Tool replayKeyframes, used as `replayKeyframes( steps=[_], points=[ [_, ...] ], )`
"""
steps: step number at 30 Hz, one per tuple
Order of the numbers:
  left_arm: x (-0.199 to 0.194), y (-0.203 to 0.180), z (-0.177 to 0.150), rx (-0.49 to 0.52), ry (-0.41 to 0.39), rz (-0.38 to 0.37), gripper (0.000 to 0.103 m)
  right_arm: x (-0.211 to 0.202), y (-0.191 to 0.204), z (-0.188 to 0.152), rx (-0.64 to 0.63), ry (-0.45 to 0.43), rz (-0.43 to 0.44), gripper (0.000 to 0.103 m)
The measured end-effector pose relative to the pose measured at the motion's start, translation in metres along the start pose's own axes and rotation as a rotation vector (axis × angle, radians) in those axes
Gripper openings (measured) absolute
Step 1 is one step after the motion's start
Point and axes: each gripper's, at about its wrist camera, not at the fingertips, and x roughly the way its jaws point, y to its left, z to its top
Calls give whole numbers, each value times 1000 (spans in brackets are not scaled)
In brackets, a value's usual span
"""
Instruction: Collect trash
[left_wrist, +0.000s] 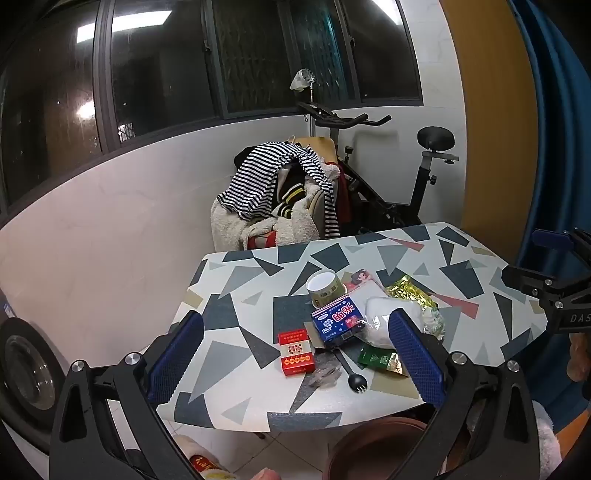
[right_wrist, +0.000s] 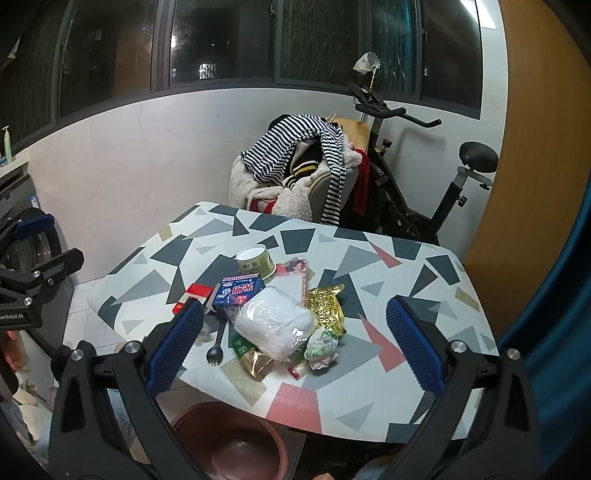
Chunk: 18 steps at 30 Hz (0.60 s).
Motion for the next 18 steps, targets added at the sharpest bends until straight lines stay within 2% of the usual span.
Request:
replayKeyframes(
  steps=[18],
  points=[
    [0, -1, 0, 0, -2, 0, 98, -1, -1, 1, -1, -3, -2, 97]
  ],
)
